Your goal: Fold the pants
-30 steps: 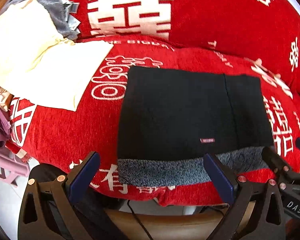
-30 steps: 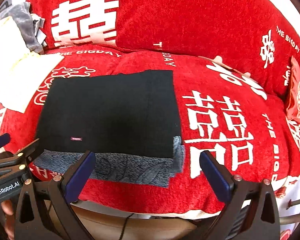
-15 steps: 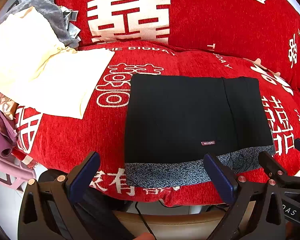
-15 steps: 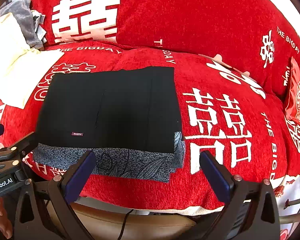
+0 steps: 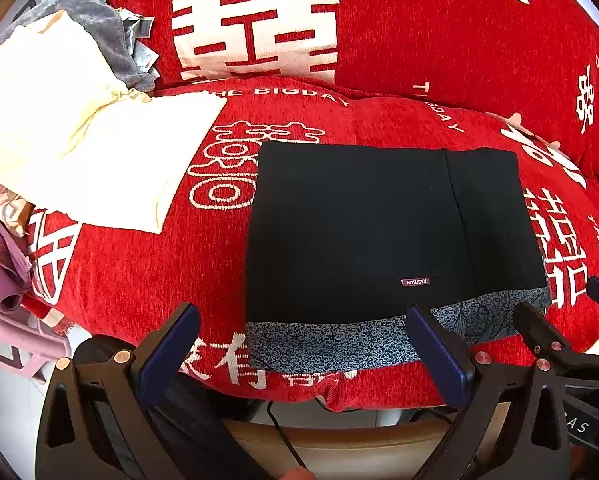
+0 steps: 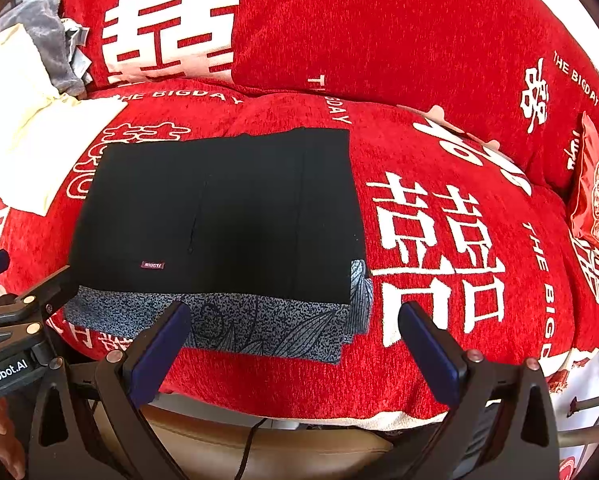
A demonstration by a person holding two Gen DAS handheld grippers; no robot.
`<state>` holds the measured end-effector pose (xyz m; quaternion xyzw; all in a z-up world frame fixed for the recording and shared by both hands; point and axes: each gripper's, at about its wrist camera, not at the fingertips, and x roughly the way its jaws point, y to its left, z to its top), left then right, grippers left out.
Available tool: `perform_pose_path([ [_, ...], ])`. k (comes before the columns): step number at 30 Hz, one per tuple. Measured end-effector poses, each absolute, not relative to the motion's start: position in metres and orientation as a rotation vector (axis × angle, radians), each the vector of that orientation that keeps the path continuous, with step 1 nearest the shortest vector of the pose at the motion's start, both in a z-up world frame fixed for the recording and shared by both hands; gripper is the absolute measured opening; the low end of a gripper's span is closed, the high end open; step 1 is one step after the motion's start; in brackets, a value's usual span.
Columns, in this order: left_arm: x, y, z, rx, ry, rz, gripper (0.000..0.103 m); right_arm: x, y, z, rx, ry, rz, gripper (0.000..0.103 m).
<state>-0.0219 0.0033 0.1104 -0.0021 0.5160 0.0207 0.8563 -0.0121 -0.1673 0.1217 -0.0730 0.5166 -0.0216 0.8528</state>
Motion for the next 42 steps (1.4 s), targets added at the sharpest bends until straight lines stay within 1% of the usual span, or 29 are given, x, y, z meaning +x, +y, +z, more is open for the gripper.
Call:
perform_pose_path([
  [42,-0.0221,0.0064,0.1049,-0.008,1.093,0.036,0.103,-0.0115,-0.1677,0.1228,-0.154,1.089,-0.044,0.103],
])
